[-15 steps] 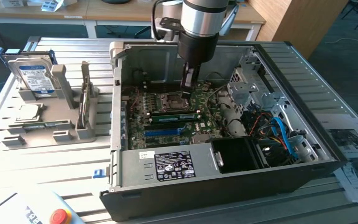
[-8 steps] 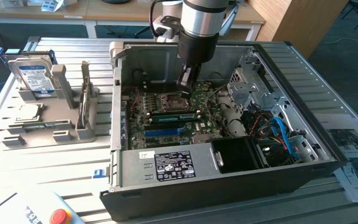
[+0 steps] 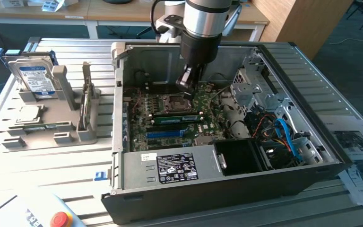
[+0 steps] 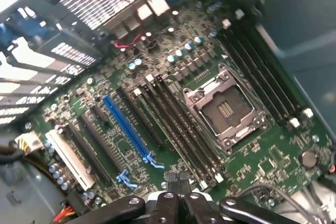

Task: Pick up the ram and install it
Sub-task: 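Press down the ram until it locks into place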

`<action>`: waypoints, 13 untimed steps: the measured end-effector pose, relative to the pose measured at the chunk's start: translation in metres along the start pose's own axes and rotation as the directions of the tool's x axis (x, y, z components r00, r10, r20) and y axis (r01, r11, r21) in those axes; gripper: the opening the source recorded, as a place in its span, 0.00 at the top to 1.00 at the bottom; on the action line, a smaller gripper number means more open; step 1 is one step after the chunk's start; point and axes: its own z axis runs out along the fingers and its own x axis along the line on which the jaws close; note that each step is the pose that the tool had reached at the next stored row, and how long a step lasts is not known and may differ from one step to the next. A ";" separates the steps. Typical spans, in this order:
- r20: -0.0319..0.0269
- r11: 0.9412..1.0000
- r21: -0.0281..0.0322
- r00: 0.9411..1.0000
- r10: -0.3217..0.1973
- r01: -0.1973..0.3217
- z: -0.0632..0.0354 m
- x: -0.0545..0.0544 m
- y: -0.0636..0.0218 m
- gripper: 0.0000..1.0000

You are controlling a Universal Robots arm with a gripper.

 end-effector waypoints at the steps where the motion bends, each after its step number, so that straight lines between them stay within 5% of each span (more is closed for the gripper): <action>1: 0.000 1.000 0.000 1.000 0.016 -0.016 0.0000 0.000 0.0000 0.90; 7: 0.001 0.993 0.001 0.993 0.119 -0.119 0.0000 0.000 0.0000 0.90; 13: 0.002 0.976 0.002 0.976 0.218 -0.218 0.0000 0.000 0.0000 0.90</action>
